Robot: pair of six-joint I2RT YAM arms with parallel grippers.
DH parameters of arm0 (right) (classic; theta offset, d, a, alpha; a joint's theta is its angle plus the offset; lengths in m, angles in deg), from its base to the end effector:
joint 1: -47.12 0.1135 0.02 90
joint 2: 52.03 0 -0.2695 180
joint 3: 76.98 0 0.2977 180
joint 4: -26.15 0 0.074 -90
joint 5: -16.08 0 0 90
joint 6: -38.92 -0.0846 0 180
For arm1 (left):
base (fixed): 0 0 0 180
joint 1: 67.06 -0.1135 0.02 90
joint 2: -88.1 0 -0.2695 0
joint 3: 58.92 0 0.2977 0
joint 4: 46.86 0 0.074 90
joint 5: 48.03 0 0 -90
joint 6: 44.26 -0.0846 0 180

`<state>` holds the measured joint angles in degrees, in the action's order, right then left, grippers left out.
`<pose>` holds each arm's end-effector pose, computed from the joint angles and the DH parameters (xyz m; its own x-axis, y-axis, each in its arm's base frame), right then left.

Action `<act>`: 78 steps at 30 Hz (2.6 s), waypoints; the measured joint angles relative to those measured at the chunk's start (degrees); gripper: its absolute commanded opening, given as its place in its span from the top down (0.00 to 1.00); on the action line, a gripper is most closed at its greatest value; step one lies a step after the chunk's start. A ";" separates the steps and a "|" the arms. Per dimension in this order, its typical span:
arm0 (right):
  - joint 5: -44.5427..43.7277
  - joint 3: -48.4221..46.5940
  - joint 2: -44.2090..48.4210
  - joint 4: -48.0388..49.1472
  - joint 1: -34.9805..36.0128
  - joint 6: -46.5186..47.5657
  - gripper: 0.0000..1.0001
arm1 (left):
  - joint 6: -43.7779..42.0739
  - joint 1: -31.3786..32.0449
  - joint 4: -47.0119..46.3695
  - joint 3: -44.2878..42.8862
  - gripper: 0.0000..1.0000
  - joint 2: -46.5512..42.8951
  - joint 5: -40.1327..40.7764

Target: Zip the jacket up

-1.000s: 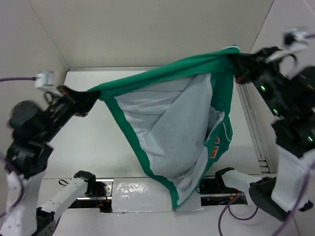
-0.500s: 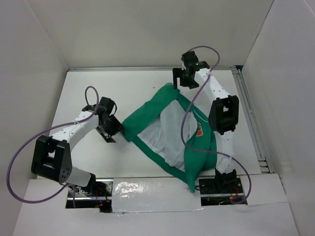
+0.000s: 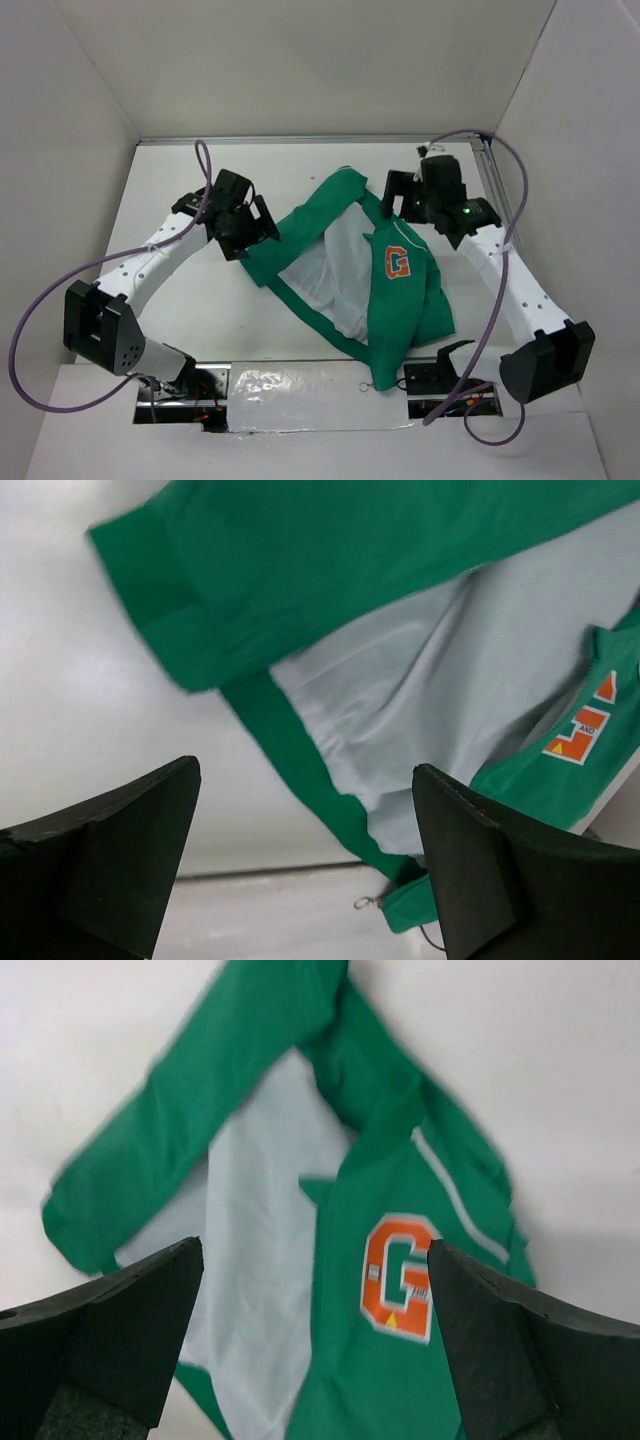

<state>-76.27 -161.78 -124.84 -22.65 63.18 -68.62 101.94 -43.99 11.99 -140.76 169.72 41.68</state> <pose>0.3454 0.0958 0.3378 -0.6228 0.1341 -0.7708 -0.0600 0.9741 0.2179 0.3319 -0.1418 0.2459 -0.7646 -0.5775 -0.2860 -0.4334 0.7893 -0.4350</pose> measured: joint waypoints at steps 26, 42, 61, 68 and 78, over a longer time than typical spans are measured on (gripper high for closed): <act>0.79 -1.64 -17.14 -0.02 6.49 -12.35 1.00 | -13.70 -4.74 -22.43 6.08 0.01 20.41 -7.91; 9.20 -14.19 -35.52 5.05 1.11 -14.97 0.00 | -2.75 9.92 -10.62 14.75 0.01 9.79 -5.55; 9.42 34.10 -0.72 9.60 14.62 -24.06 0.00 | -0.46 6.08 -6.51 13.55 0.01 -0.28 -5.77; 4.94 22.38 -17.31 5.88 6.49 -24.72 0.00 | -3.69 3.26 -9.05 13.33 0.01 5.46 -6.93; -2.43 4.02 -29.35 5.53 0.04 -12.48 0.00 | -8.11 4.31 -12.22 13.94 0.01 5.35 -12.00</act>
<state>-78.69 -157.75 -154.20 -17.12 63.22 -81.10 93.84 -39.68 -0.23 -126.82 175.08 29.68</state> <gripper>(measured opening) 0.995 0.993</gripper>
